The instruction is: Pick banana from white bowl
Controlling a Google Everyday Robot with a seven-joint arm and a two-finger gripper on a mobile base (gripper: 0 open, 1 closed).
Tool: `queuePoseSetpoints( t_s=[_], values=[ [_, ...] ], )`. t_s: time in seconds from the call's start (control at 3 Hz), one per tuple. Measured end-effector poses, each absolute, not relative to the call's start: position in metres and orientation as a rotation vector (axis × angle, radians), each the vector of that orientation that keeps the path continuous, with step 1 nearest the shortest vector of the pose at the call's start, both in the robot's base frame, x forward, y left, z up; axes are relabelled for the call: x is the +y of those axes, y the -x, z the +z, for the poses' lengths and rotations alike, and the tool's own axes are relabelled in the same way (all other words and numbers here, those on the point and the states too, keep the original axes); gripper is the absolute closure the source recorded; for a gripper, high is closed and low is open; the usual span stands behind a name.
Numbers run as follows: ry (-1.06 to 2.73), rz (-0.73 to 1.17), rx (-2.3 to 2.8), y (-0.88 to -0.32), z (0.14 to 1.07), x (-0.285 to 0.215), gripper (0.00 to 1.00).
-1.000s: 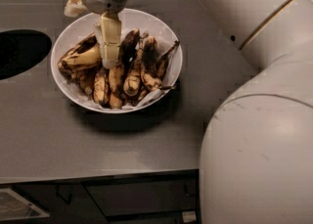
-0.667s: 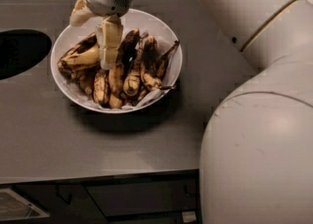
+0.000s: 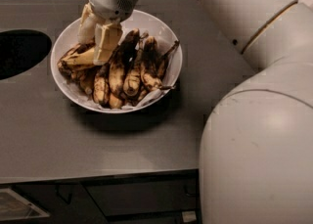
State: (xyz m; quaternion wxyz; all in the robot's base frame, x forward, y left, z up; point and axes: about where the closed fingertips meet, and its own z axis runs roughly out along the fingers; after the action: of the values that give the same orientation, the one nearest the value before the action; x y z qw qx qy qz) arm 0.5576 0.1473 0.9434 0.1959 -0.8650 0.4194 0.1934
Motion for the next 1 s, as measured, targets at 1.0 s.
queuePoseSetpoints(
  t_s=[1.0],
  values=[
    [2.428, 0.564, 1.168, -0.5579, 0.9382, 0.1476, 0.47]
  ],
)
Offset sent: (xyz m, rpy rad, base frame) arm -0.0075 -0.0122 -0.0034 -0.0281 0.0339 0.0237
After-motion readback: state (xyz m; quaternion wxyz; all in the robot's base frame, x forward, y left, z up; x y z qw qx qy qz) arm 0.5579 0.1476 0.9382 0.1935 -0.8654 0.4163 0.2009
